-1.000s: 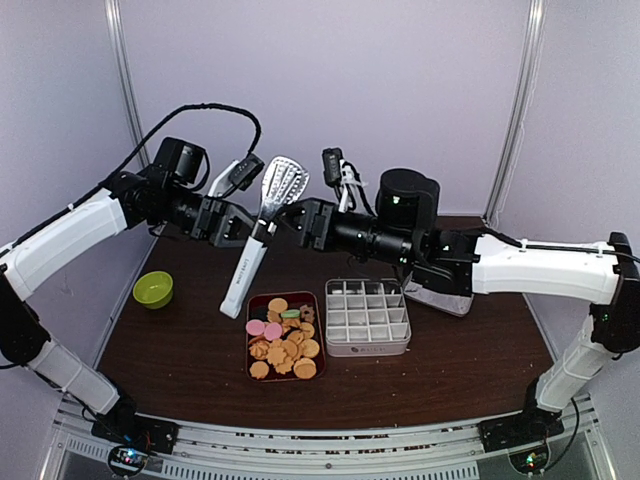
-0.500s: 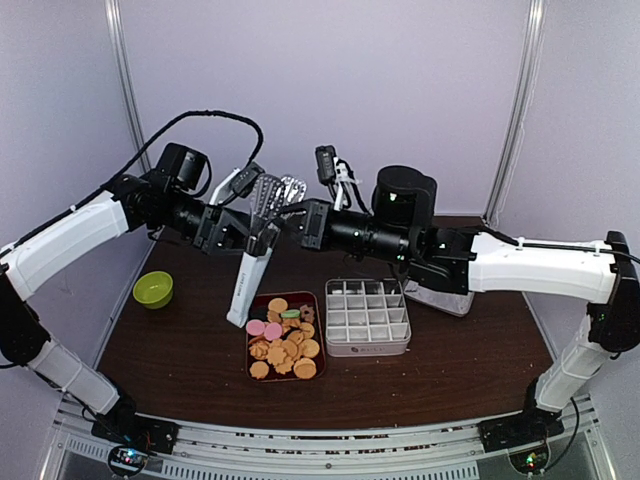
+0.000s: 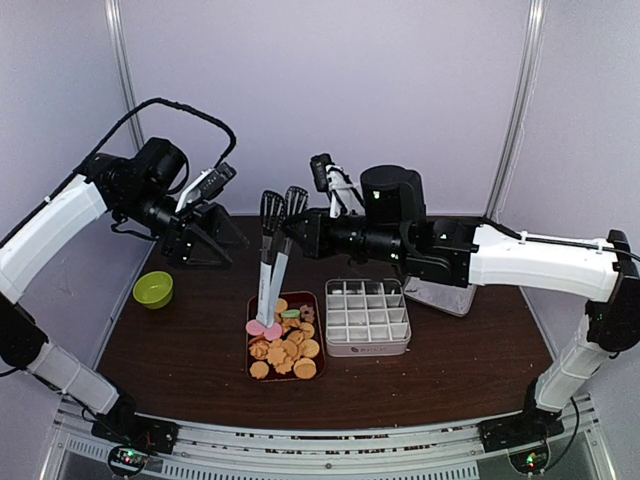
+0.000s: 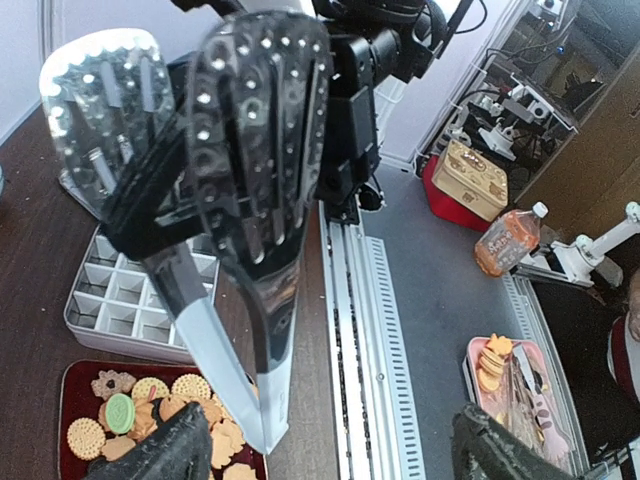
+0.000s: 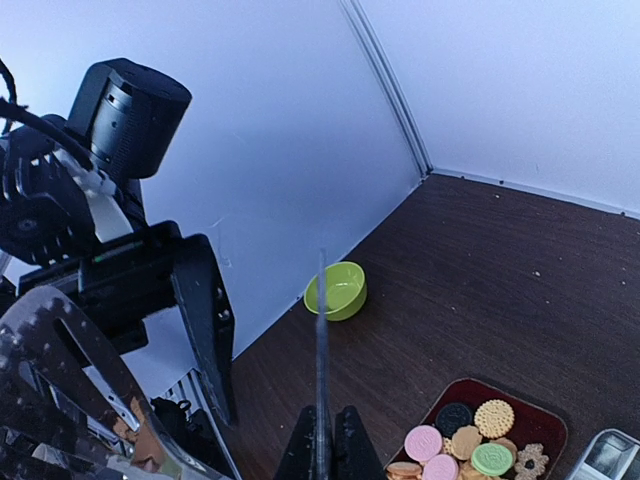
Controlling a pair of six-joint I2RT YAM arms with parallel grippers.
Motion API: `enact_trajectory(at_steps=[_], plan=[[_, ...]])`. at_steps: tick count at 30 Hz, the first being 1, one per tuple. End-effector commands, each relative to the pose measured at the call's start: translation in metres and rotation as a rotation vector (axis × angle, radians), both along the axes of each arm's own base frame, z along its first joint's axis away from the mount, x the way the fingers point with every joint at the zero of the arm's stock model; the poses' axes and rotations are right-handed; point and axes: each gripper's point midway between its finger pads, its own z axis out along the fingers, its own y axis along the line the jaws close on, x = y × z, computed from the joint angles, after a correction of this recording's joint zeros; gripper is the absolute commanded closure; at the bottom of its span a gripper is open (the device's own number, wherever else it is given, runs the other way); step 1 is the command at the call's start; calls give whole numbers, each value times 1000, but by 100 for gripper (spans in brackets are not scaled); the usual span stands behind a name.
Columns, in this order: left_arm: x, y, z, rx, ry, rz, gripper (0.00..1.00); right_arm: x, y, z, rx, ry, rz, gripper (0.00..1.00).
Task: Pack the cookies
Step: Pass from the left arm to the right, then pass from the right arm to the left
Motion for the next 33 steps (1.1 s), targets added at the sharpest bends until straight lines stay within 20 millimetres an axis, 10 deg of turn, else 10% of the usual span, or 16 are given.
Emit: enact_trajectory(at_steps=[1,16,22,33], plan=[[-5,-7,-3,-9,-35,-35,16,-11,15,30,42,-61,54,100],[-18,-22,3,-47,32,-82,58,-8,45,31,16,-77,90,100],[-17,-20,8,-41,2,-65,94,-14,35,36,30,-105,101,100],[-3,-11,38,-124,33,5,100,-40,-15,61,204,-186,102,100]])
